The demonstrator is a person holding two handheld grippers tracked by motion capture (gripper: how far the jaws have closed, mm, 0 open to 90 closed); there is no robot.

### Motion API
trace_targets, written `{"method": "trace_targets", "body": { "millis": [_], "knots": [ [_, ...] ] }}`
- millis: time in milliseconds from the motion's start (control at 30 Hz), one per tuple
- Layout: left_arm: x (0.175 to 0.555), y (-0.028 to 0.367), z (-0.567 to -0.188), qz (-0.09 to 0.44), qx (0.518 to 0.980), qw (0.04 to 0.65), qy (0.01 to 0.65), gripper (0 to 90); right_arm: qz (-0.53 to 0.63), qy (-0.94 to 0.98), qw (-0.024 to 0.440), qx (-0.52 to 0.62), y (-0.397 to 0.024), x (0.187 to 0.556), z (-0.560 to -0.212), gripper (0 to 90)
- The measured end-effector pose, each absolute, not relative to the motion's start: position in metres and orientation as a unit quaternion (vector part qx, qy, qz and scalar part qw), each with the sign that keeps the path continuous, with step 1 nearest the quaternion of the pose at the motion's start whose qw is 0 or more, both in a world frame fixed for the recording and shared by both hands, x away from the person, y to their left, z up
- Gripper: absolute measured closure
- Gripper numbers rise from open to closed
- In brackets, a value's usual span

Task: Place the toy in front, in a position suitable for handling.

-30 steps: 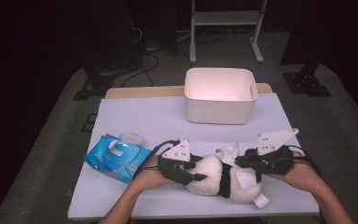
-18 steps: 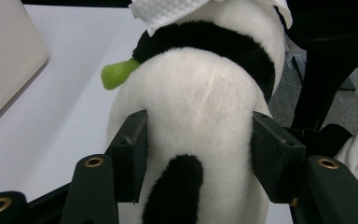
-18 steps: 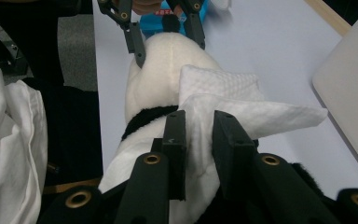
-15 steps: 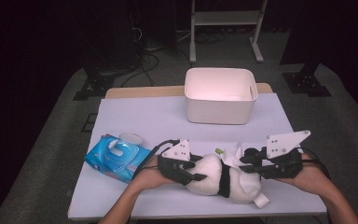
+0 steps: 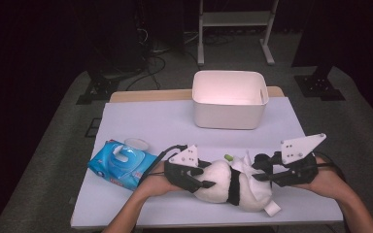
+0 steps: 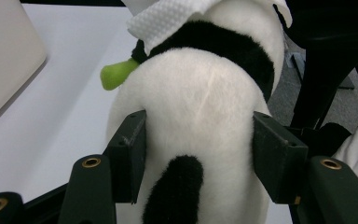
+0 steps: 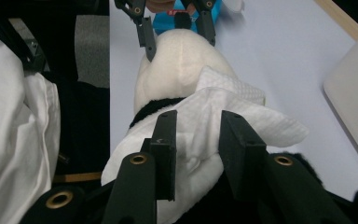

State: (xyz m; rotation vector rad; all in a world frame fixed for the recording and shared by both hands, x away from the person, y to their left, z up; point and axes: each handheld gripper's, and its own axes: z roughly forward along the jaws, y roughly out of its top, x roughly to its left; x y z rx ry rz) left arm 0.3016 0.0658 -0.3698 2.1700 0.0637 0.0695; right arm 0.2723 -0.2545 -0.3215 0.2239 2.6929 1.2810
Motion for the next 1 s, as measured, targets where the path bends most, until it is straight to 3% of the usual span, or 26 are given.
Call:
{"method": "trace_targets", "body": {
  "millis": [467,700,1000],
  "knots": [
    [0.298,0.064,-0.369,0.036,0.886,0.461,0.022,41.2,0.415,0.905,0.058,0.070,-0.219,0.286,-0.333,67.7],
    [0.297,0.063,-0.368,0.038,0.887,0.460,0.022,41.4,0.402,0.910,0.060,0.077,-0.204,0.288,-0.337,79.1],
    [0.298,0.066,-0.368,0.045,0.886,0.461,0.032,44.1,0.413,0.902,0.081,0.093,-0.225,0.281,-0.327,81.6]
  ]
}}
